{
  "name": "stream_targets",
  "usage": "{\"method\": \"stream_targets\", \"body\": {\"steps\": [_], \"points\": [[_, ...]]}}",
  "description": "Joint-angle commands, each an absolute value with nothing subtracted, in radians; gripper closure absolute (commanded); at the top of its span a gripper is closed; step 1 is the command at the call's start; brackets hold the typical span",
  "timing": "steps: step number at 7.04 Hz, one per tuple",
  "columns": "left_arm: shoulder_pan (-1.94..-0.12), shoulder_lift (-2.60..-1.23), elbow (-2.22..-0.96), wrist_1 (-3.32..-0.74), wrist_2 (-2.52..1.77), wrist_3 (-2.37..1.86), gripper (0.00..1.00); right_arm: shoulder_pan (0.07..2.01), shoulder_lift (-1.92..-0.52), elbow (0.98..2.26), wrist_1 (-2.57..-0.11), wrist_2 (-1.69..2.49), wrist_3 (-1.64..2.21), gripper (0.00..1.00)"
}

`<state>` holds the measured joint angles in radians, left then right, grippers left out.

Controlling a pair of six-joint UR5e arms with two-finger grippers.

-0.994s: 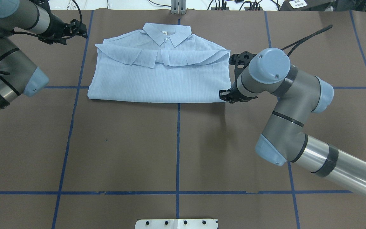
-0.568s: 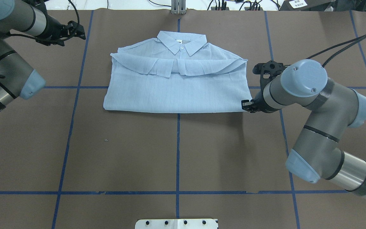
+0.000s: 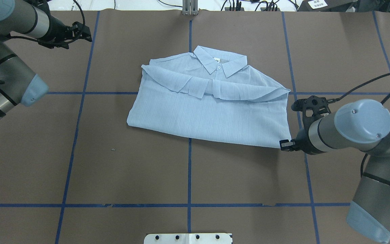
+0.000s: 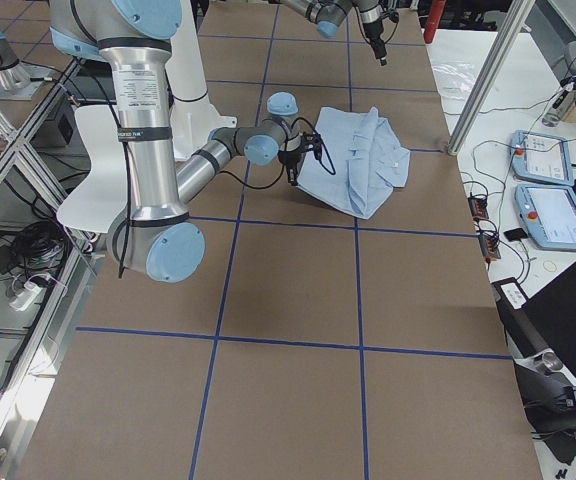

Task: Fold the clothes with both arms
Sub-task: 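Drag the grasped shirt edge with the right gripper toward the robot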

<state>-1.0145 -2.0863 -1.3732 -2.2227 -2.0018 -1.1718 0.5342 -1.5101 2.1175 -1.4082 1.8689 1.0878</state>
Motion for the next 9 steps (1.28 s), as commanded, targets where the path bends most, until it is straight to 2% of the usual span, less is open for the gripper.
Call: {"method": "stream_targets", "body": {"steps": [1, 9], "points": [[-1.014, -2.086, -1.379, -2.223, -2.002, -1.172, 0.07, 0.447, -1.574, 2.187, -1.408, 1.868, 1.098, 1.00], [-1.008, -2.056, -1.419, -2.224, -2.000, -1.170, 0.06, 0.282, -1.654, 2.212, -1.408, 1.861, 1.103, 1.00]]}}
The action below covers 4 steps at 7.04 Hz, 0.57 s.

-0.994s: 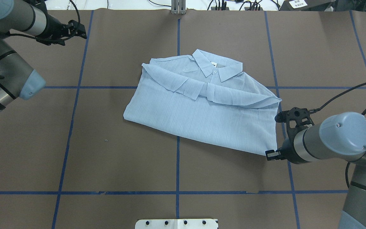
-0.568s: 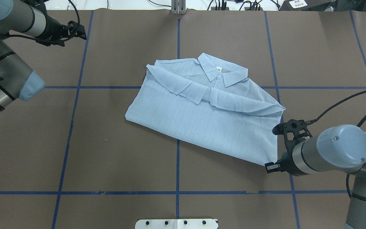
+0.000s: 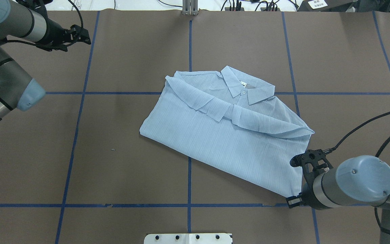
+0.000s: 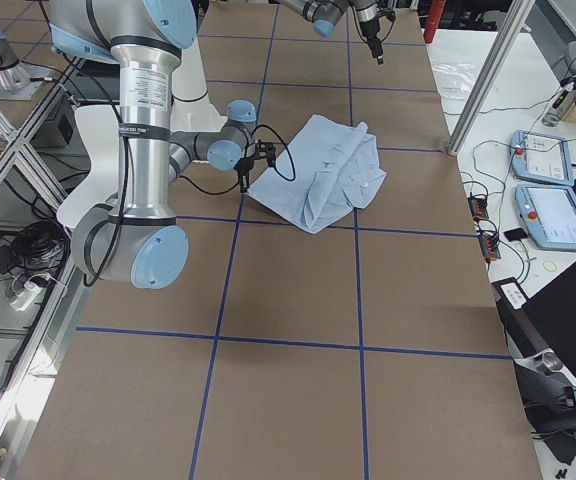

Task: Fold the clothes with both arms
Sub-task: 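Drag the grasped shirt edge with the right gripper toward the robot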

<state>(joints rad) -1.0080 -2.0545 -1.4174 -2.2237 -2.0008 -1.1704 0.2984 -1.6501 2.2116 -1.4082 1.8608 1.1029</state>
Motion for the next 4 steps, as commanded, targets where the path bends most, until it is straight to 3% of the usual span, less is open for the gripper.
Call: {"method": "stream_targets", "body": {"steps": [1, 4], "points": [[-1.006, -2.054, -1.417, -2.223, -2.002, -1.170, 0.06, 0.264, -1.652, 2.212, -1.408, 1.859, 1.103, 1.00], [-1.005, -2.054, -1.419, -2.224, -2.002, -1.170, 0.06, 0.213, -1.654, 2.212, -1.410, 1.867, 1.103, 1.00]]}}
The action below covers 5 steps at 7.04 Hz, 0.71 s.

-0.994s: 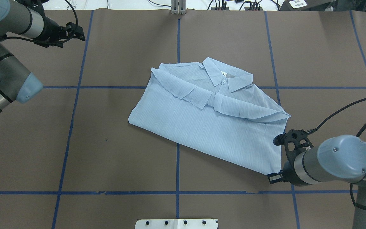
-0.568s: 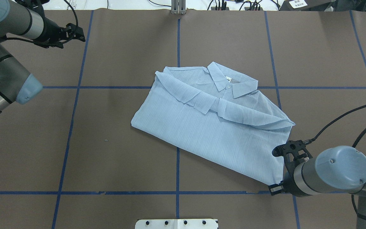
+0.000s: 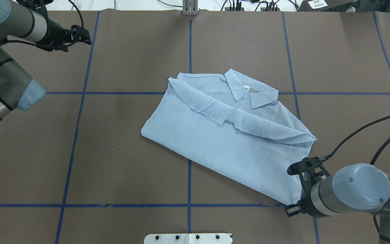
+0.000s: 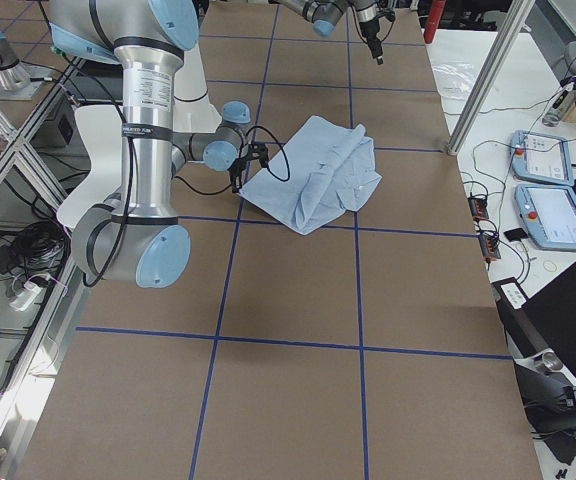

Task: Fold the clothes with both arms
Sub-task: 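Drag the grasped shirt edge with the right gripper toward the robot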

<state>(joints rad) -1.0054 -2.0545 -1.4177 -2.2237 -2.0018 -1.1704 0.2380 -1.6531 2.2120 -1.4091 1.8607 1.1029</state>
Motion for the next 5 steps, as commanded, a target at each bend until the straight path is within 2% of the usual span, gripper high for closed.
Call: {"method": "stream_targets", "body": {"steps": [1, 3, 4, 5], "points": [[-1.005, -2.054, -1.419, -2.224, -2.002, -1.170, 0.06, 0.190, -1.654, 2.212, -1.410, 1.867, 1.104, 1.00], [-1.002, -2.054, -1.422, -2.224, -2.002, -1.170, 0.07, 0.099, -1.649, 2.223, -1.410, 1.870, 1.176, 1.00], [-1.002, -2.052, -1.425, -2.224, -2.002, -1.167, 0.07, 0.063, -1.643, 2.236, -1.408, 1.870, 1.210, 0.78], [-1.003, -2.052, -1.425, -2.224, -2.002, -1.164, 0.07, 0.060, -1.643, 2.258, -1.407, 1.870, 1.212, 0.01]]}}
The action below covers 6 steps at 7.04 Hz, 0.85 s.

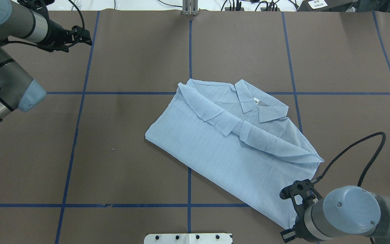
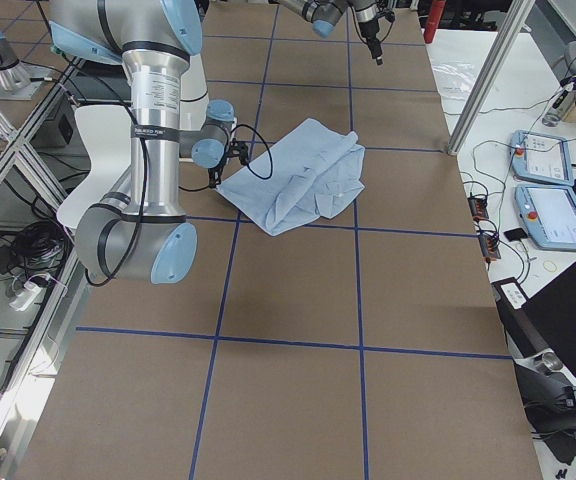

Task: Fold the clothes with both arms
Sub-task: 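Drag the grasped shirt edge with the right gripper toward the robot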

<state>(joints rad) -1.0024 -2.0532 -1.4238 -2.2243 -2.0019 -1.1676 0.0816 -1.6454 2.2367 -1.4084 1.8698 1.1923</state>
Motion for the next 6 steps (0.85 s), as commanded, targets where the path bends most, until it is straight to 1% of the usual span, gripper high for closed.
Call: {"method": "stream_targets", "body": {"steps": [1, 3, 4, 5, 6], "points": [[-1.002, -2.051, -1.425, -2.224, -2.003, -1.163, 0.06, 0.055, -1.634, 2.261, -1.402, 1.870, 1.212, 0.00], [-1.002, -2.052, -1.427, -2.223, -2.029, -1.163, 0.06, 0.102, -1.574, 2.263, -1.399, 1.868, 1.212, 0.00], [-0.987, -2.054, -1.445, -2.223, -2.051, -1.173, 0.05, 0.153, -1.493, 2.260, -1.399, 1.868, 1.212, 0.00], [-0.944, -2.049, -1.486, -2.183, -2.054, -1.213, 0.05, 0.225, -1.444, 2.255, -1.399, 1.870, 1.212, 0.00], [-0.883, -2.049, -1.532, -2.156, -2.051, -1.298, 0.05, 0.314, -1.430, 2.260, -1.399, 1.874, 1.203, 0.00]]}}
